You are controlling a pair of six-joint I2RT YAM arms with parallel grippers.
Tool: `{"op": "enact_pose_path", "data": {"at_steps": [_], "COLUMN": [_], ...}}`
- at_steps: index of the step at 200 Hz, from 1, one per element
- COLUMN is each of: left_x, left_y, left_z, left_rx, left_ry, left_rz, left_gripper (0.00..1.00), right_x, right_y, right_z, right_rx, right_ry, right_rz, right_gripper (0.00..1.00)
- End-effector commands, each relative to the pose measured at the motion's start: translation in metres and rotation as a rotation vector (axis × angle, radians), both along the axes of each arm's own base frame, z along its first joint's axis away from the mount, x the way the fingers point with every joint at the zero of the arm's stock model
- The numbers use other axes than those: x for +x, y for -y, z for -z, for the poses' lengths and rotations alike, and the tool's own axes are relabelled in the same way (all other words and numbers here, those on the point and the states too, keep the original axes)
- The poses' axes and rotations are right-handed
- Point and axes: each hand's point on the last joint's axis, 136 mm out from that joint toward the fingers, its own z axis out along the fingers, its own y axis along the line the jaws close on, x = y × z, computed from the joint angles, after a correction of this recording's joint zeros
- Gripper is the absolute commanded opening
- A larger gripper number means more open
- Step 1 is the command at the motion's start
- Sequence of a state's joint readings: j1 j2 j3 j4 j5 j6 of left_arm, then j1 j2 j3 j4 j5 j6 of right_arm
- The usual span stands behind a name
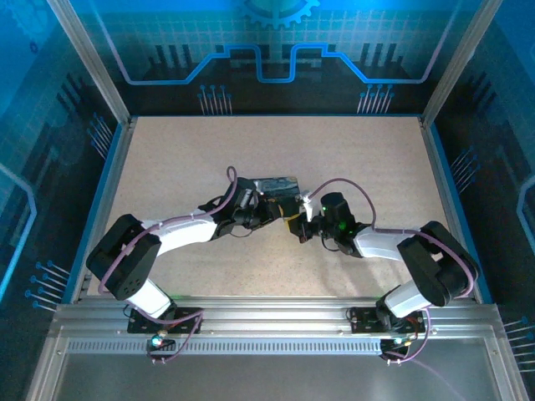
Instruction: Unlock the padlock with the key
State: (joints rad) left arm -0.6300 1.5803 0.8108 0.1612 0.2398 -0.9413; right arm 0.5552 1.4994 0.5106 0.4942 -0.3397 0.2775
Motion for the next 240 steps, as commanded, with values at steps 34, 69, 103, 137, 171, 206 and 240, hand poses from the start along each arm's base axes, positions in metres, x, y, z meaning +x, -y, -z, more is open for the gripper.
{"op": "enact_pose_path", "data": {"at_steps": [34,69,103,137,171,206,240], "left_x": [-0.007,-0.008,-0.009,-0.010,-0.010,-0.009,-0.009], "left_y": [0.016,0.015,0.014,0.015,0.015,0.016,0.015], "left_z": [-0.007,-0.003,-0.004,-0.007,-0.011,-0.012,-0.013], "left_rx": [-0.032,-0.026,-0.024,-0.034,-0.036,-0.039,-0.038], "left_ry": [0.000,-0.007,-0.006,-0.007,0.001,0.002,0.004], "left_rz": [0.076,0.074,0.078,0.082,0.083,0.082,0.082], "left_gripper": [0.16,0.16,0.16,0.16,0.16,0.17,0.16], "right_x": [0.018,0.018,0.017,0.018,0.020,0.023,0.026], "right_y": [-0.005,0.000,0.006,0.006,0.005,0.003,-0.003], "right_z": [-0.023,-0.021,-0.021,-0.025,-0.022,-0.019,-0.020], "right_rx": [0.013,0.014,0.008,0.019,0.013,0.016,0.039], "right_ry": [0.120,0.118,0.125,0.140,0.134,0.135,0.128], "right_rz": [-0.014,-0.009,-0.003,-0.014,-0.028,-0.027,-0.039], "right_gripper": [0.00,0.00,0.00,0.00,0.00,0.00,0.00]}}
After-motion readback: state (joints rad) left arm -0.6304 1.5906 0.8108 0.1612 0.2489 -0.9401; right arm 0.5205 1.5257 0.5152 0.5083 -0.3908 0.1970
